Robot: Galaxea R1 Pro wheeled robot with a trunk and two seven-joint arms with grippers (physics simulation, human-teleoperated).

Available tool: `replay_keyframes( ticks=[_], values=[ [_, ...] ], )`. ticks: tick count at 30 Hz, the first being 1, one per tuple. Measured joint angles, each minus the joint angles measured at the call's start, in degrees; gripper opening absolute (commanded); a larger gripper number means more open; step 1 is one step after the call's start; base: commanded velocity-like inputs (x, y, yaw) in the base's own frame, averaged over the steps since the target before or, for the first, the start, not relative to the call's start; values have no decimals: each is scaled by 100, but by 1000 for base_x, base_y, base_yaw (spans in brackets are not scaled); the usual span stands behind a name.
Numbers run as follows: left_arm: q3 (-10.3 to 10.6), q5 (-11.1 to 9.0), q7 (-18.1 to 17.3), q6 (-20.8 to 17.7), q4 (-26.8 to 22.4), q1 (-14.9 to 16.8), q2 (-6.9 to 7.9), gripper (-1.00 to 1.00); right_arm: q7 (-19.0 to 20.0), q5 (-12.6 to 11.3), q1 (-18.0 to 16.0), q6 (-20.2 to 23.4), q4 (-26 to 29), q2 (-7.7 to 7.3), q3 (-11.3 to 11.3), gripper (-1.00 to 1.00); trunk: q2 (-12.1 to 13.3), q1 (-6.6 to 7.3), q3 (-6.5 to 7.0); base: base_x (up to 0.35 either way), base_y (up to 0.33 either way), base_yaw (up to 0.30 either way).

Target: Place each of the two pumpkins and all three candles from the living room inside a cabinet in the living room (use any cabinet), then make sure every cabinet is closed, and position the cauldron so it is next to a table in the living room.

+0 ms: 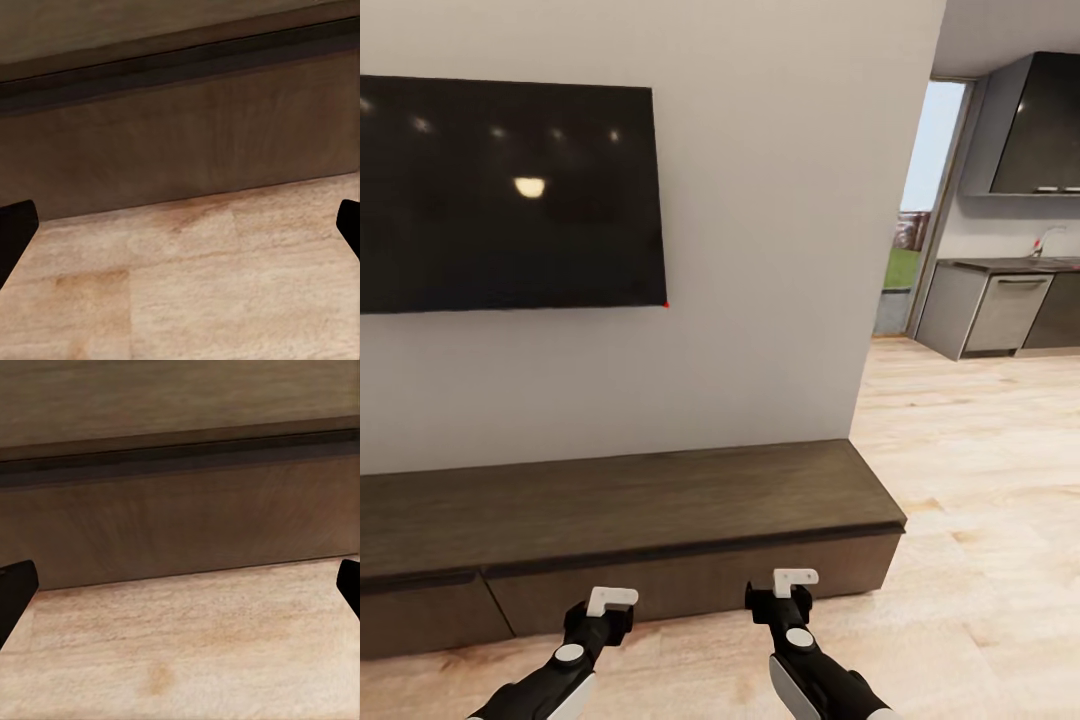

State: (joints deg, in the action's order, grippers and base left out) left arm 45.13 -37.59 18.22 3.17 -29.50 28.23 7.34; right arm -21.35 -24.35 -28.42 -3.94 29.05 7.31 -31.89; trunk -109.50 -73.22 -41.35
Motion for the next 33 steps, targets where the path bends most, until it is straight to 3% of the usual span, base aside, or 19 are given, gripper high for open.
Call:
replay_keyframes(
  ticks=[5, 10, 12, 15, 16, 19, 21, 23, 24, 26, 27, 28, 29, 31, 33],
  values=[
    [-18, -28, -46, 7, -334, -3, 35, 100, 40, -18, 8, -6, 31, -12, 23, 100, -2, -1, 0, 0, 0, 0],
    [-57, -86, -64, -196, -1393, -333, 169, 100, 363, -158, 9, 42, 139, -31, 501, 100, -1, -1, -1, 0, 0, 0],
    [-53, -113, -46, -739, -2530, -739, 566, 100, 936, -253, 8, 317, 161, -58, 882, 100, -1, 0, 0, 0, 0, 0],
    [-93, -198, -30, -1247, -3605, -1119, 1072, 100, 1382, -312, 6, 627, 173, -136, 1208, 100, -1, 0, 0, 0, 0, 0],
    [-142, -338, -22, -1442, -4033, -1302, 1273, 100, 1501, -317, 8, 724, 182, -158, 1331, 100, -1, 0, 0, 0, 0, 0],
    [-277, -638, 21, -1885, -4735, -1649, 1575, 100, 1632, -323, 11, 829, 194, -182, 1475, 100, -80, -44, -36, 0, 0, 0],
    [-507, -757, 54, -2237, -5265, -1857, 1731, 100, 1672, -328, 10, 865, 199, -196, 1525, 100, -160, -88, -71, 0, 0, 0],
    [-967, -832, 64, -2706, -5704, -2000, 1824, 100, 1692, -341, 12, 883, 201, -239, 1554, 100, -241, -132, -107, 0, 0, 0],
    [-1391, -858, 56, -3115, -5875, -2056, 1852, 100, 1700, -379, 13, 890, 202, -287, 1581, 100, -281, -154, -125, 0, 0, 0],
    [-1920, -888, 8, -3640, -5990, -2094, 1866, 100, 1706, -452, 12, 898, 207, -334, 1645, 100, -361, -198, -161, 0, 0, 0],
    [-2460, -900, -139, -4227, -6060, -2116, 1874, 100, 1711, -531, 10, 903, 217, -370, 1742, 100, -401, -220, -179, 0, 0, 0],
    [-2776, -937, -276, -4556, -6088, -2122, 1873, 100, 1715, -566, 9, 906, 221, -391, 1799, 100, -441, -242, -197, 0, 0, 0],
    [-3285, -971, -639, -5208, -6126, -2108, 1869, 100, 1721, -615, 10, 912, 229, -443, 1896, 100, -481, -264, -215, 0, 0, 0],
    [-3691, -1035, -1108, -5714, -6151, -2070, 1872, 100, 1742, -652, 12, 914, 237, -500, 1972, 100, -562, -308, -251, 0, 0, 0],
    [-4101, -1265, -1948, -6198, -6176, -1848, 1889, 100, 1939, -732, 13, 976, 255, -656, 2201, 100, -642, -352, -287, 0, 0, 0]
  ],
)
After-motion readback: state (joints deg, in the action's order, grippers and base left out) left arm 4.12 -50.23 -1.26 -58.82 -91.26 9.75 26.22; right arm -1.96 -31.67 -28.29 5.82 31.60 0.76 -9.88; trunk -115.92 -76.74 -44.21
